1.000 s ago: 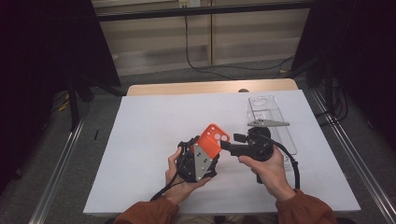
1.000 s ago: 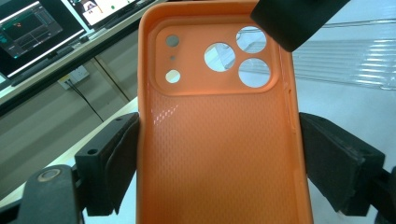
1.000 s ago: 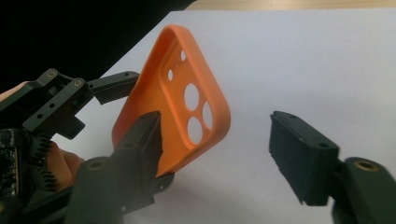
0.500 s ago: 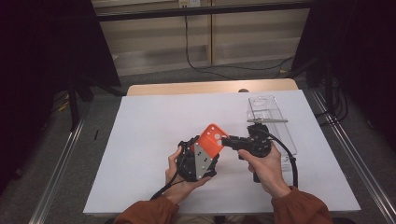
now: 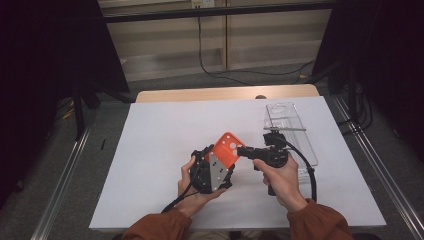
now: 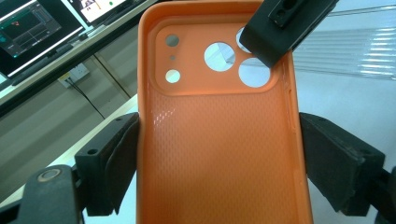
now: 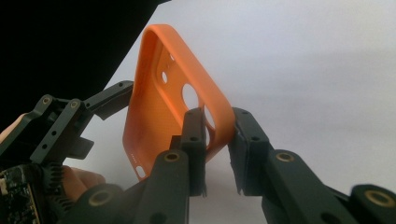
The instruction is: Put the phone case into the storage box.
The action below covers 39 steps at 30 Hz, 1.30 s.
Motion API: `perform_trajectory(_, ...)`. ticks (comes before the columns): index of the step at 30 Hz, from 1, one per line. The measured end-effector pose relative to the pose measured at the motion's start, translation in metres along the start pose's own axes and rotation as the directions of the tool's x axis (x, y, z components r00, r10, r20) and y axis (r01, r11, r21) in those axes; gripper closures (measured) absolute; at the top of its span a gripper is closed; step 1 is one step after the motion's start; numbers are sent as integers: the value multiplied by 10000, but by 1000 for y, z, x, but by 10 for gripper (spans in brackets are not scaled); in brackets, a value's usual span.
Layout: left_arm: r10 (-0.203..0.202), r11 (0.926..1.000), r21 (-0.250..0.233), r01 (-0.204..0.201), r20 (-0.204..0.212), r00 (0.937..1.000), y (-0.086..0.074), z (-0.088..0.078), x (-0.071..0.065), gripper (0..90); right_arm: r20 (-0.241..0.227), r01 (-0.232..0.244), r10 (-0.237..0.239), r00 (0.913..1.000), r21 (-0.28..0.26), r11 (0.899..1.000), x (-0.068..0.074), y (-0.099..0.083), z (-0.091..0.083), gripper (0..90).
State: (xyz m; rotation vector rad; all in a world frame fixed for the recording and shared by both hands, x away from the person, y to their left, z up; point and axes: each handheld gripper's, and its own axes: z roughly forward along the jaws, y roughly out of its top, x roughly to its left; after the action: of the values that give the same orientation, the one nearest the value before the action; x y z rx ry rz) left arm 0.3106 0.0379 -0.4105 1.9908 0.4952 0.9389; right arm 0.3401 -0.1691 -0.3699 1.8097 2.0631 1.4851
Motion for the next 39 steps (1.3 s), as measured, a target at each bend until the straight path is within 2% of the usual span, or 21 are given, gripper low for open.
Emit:
perform_trajectory(2, -22, 10000, -24, 22, 6, 10000, 0, 0, 0, 164, -68, -154, 154, 9999, 1, 9999, 0, 0, 0, 770)
perform_trajectory(9, -70, 10000, 48, 71, -62, 10000, -1, 2, 1, 162, -168, -147, 144, 9998, -165, 9998, 1, -1, -1, 804)
perform_trajectory(11, -200, 9998, 56, 200, -52, 9998, -1, 4, 3, 161, -134, -36, 31, 9999, -361, 9993, 3, -1, -1, 810)
perform_trajectory(18, -430, 9989, 211, 430, -19, 9991, -2, 8, 4, 150, -174, -126, 119, 9998, -407, 9991, 3, -1, 1, 813)
perform_trajectory(22, -936, 9944, 528, 915, 382, 9949, -2, 12, 7, 148, -179, 65, -72, 9998, -394, 9992, 3, 0, 3, 819)
perform_trajectory(27, -1040, 9937, 474, 1020, 423, 9937, -2, 12, 8, 128, -194, 135, -142, 9997, -366, 9992, 3, 0, 4, 824)
perform_trajectory(28, -1172, 9927, 323, 1159, 434, 9922, -2, 12, 8, 115, -214, 146, -154, 9997, -368, 9992, 3, 2, 4, 825)
perform_trajectory(33, -1616, 9867, 270, 1600, 737, 9841, -1, 11, 12, 97, -65, 227, -230, 9997, -520, 9984, 2, 6, 2, 827)
perform_trajectory(35, -1649, 9863, 231, 1635, 788, 9832, -1, 10, 14, 83, -17, 212, -213, 9998, -525, 9984, 1, 7, 0, 828)
perform_trajectory(36, -1887, 9820, 184, 1878, 993, 9770, -2, 10, 15, 83, 4, 231, -231, 9997, -567, 9981, 0, 7, 0, 828)
perform_trajectory(37, -1887, 9820, 184, 1878, 993, 9770, -2, 10, 15, 83, 35, 290, -289, 9996, -582, 9979, 0, 8, 0, 828)
perform_trajectory(38, -2109, 9775, 182, 2103, 1179, 9704, -1, 9, 16, 82, 119, 365, -358, 9993, -609, 9975, -1, 9, -1, 828)
perform_trajectory(39, -2109, 9775, 182, 2103, 1179, 9704, -1, 9, 16, 80, 179, 414, -404, 9990, -607, 9973, -1, 9, -2, 828)
